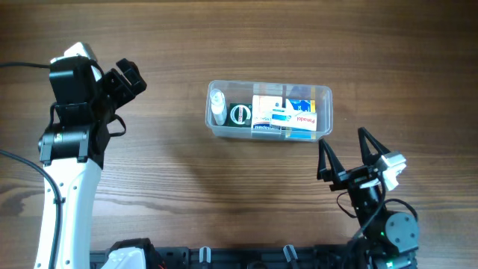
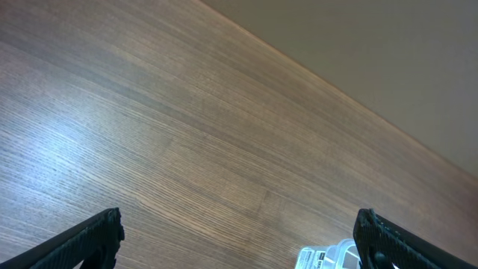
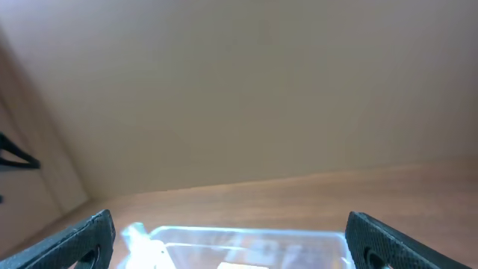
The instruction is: Pack container
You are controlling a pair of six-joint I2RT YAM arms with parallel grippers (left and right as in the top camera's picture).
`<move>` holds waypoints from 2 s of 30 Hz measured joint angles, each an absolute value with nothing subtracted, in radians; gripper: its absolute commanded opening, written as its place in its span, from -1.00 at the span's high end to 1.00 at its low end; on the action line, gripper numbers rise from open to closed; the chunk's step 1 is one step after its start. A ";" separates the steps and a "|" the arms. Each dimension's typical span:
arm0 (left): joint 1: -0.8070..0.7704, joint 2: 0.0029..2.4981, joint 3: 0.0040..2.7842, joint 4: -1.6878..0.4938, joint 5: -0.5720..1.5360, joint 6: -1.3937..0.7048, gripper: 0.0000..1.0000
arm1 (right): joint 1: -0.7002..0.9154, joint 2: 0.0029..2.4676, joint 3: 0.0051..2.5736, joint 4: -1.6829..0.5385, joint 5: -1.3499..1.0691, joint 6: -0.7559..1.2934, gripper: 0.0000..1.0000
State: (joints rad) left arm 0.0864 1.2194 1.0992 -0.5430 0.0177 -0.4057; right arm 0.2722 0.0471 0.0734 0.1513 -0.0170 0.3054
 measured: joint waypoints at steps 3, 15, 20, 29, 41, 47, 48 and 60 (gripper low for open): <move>0.086 1.219 1.099 -0.543 0.018 -0.406 -0.99 | 0.233 0.024 0.049 0.151 -0.017 0.310 -1.00; 0.086 1.219 1.099 -0.543 0.018 -0.406 -0.99 | 0.181 0.015 0.040 -0.042 -0.074 0.097 -0.99; 0.086 1.219 1.099 -0.543 0.018 -0.406 -1.00 | 0.181 0.015 0.039 -0.064 -0.106 0.010 -0.99; 0.086 1.219 1.099 -0.543 0.018 -0.406 -1.00 | 0.181 0.015 0.039 -0.064 -0.112 -0.006 -0.99; 0.086 1.219 1.099 -0.543 0.018 -0.406 -1.00 | 0.181 0.015 0.039 -0.064 -0.112 -0.006 -1.00; 0.086 1.219 1.099 -0.543 0.018 -0.406 -0.99 | 0.180 0.015 0.039 -0.064 -0.112 -0.006 -1.00; 0.086 1.219 1.099 -0.543 0.018 -0.406 -0.99 | 0.180 0.015 0.039 -0.064 -0.112 -0.006 -0.99; 0.086 0.740 1.099 -0.546 0.018 -0.406 -1.00 | 0.179 0.015 0.039 -0.064 -0.112 -0.006 -1.00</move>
